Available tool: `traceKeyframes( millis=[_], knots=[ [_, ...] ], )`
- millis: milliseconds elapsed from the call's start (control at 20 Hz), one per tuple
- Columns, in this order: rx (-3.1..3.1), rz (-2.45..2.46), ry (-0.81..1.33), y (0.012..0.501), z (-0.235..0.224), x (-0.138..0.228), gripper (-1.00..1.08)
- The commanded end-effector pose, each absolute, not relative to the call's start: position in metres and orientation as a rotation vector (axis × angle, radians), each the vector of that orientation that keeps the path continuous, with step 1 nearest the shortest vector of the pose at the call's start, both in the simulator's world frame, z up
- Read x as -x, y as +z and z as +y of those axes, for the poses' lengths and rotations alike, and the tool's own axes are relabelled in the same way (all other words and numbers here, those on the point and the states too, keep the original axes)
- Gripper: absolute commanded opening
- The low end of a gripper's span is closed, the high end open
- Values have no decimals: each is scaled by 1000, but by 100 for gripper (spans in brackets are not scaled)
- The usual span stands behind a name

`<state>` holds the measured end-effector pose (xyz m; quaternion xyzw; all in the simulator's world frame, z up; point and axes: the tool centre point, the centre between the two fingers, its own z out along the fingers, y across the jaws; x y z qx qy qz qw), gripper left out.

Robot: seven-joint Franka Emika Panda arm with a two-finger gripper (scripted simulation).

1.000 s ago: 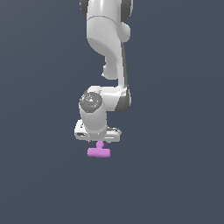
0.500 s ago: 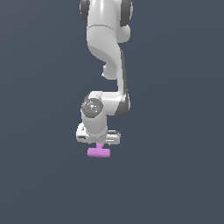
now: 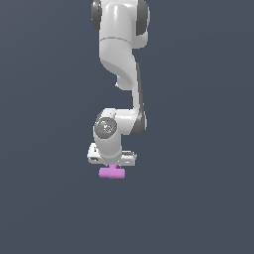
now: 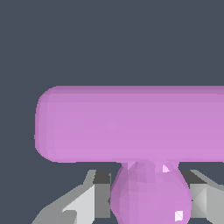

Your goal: Pick up the object and move it to a goal position.

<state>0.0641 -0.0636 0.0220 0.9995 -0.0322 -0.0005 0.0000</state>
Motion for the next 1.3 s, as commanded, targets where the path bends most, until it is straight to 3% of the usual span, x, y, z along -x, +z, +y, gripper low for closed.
traceKeyframes(
  millis=[0, 700, 1250],
  knots=[
    [-3140, -101, 0, 22, -64, -65, -100],
    [-3140, -101, 0, 33, -57, -64, -100],
    [-3140, -101, 0, 111, -8, -60, -100]
  ],
)
